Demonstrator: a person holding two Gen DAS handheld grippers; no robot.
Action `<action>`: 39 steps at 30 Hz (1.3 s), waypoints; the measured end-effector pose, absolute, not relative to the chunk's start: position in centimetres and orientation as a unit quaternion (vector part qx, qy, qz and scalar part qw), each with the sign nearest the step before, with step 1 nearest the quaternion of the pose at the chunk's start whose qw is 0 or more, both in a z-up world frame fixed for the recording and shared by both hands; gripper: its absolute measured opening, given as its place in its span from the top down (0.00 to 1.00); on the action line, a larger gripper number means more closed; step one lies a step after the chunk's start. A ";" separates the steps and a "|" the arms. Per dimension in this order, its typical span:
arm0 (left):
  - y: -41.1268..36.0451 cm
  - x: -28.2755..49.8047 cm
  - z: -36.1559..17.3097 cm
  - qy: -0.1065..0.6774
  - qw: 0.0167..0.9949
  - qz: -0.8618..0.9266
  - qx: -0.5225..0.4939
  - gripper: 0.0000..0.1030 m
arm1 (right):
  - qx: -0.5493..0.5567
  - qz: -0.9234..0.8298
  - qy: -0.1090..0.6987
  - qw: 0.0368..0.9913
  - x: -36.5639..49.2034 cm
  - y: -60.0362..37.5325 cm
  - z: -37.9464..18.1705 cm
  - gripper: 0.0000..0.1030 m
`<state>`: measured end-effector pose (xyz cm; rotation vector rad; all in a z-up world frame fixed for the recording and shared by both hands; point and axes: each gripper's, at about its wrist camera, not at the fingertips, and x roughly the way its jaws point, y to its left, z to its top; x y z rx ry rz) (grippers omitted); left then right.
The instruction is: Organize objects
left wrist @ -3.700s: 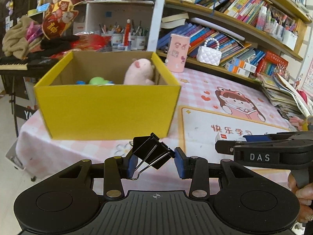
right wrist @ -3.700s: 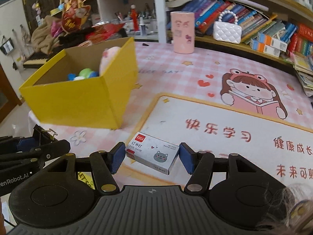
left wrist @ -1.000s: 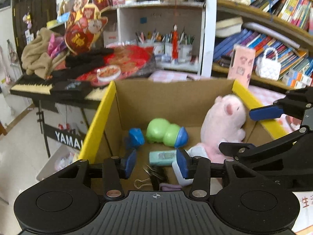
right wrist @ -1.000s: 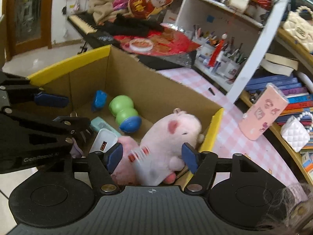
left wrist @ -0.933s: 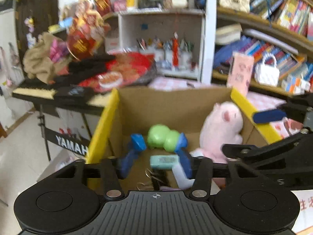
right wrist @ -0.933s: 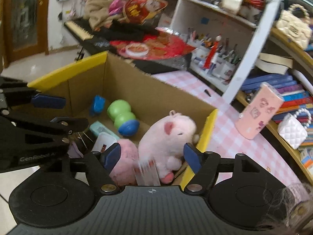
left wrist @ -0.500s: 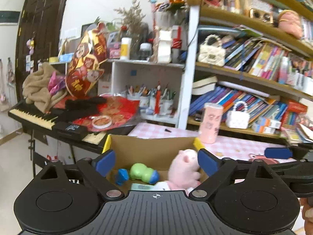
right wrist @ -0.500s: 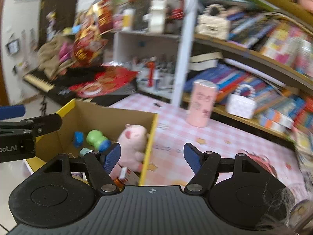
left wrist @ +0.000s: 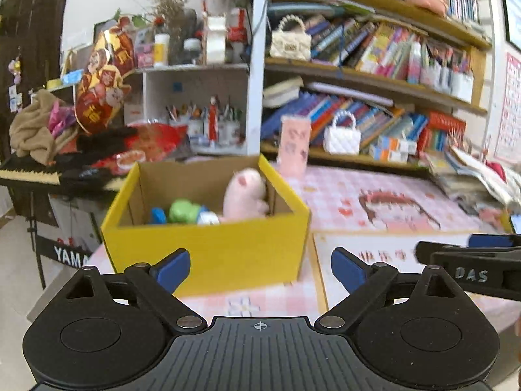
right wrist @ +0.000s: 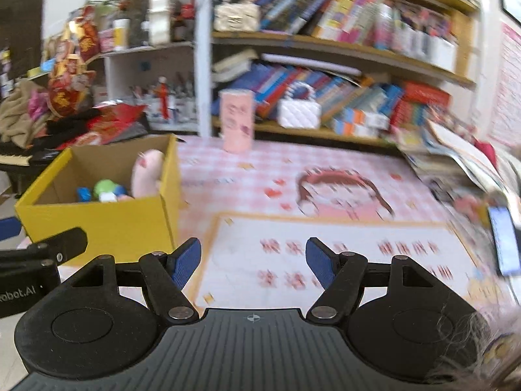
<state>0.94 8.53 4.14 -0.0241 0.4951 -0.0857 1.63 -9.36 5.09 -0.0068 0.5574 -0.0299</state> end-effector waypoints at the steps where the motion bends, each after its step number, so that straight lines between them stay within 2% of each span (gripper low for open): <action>1: 8.3 0.7 3.9 0.249 0.968 -0.044 -0.011 0.07 | 0.004 -0.026 0.278 0.960 1.0 -9.7 4.9 0.33; 7: 6.3 -0.5 2.9 0.261 0.964 -0.059 -0.001 0.07 | 0.042 -0.091 0.308 0.946 -2.2 -12.0 3.1 0.33; 16: 2.6 -2.0 1.6 0.271 0.959 -0.082 0.030 0.07 | 0.023 -0.132 0.311 0.941 -4.8 -14.2 1.5 0.32; 32: -0.6 -2.5 0.9 0.289 0.953 -0.072 0.046 0.07 | 0.014 -0.117 0.323 0.939 -4.6 -15.5 0.8 0.28; 39: -0.8 -2.2 1.0 0.293 0.953 -0.059 0.046 0.03 | 0.007 -0.121 0.326 0.938 -4.3 -15.8 0.8 0.25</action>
